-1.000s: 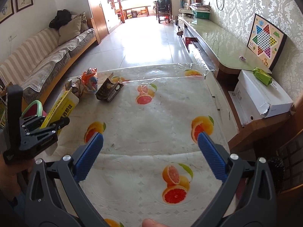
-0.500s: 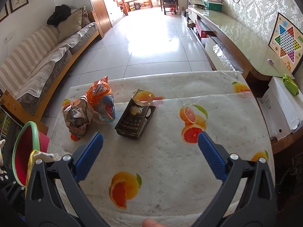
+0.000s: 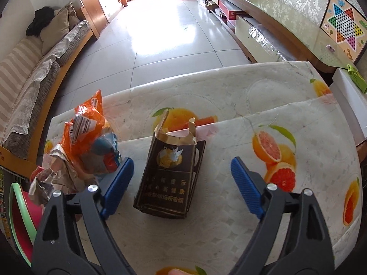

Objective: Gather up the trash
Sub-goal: 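Grasp the dark cigarette box with the right gripper while the left gripper holds the yellow box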

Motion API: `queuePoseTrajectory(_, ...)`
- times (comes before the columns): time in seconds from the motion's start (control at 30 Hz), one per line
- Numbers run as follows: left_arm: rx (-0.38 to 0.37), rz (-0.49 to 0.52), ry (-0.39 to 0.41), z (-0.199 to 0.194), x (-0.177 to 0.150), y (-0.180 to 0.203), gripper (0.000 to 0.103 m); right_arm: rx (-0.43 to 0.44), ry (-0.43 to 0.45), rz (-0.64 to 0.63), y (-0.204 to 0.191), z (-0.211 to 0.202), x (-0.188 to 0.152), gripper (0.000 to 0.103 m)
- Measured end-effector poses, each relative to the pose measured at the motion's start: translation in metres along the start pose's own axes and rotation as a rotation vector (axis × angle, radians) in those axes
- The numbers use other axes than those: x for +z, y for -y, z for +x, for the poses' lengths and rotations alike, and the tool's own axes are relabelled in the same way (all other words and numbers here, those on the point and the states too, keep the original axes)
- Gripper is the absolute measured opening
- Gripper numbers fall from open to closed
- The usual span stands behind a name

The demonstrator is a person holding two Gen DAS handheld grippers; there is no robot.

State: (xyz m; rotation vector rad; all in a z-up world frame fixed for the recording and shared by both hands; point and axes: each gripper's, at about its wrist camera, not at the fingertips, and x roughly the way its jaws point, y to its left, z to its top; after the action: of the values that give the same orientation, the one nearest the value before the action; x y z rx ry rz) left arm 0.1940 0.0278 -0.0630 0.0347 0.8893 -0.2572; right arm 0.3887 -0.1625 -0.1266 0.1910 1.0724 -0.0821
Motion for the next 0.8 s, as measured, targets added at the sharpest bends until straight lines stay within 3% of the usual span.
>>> queuePoseTrajectory(0.17,0.003,-0.008,0.000,-0.002,-0.005,-0.005,0.026,-0.070,0.036,-0.101,-0.012,0.001,-0.005,0.074)
queuePoseTrajectory(0.23,0.003,-0.010,0.003,-0.002,-0.005,-0.006,0.026,-0.052,0.060,-0.141,-0.013,-0.001,-0.006,0.052)
queuePoseTrajectory(0.4,-0.002,-0.016,0.012,-0.008,-0.008,-0.006,0.026,-0.029,0.053,-0.161,-0.009,-0.009,-0.005,0.042)
queuePoseTrajectory(0.67,-0.006,-0.022,0.031,-0.013,-0.007,0.001,0.026,0.009,0.103,-0.183,0.013,-0.050,-0.023,0.041)
queuePoseTrajectory(0.8,0.004,-0.035,0.045,-0.021,-0.008,-0.001,0.026,0.071,0.139,-0.172,0.026,-0.085,-0.037,0.041)
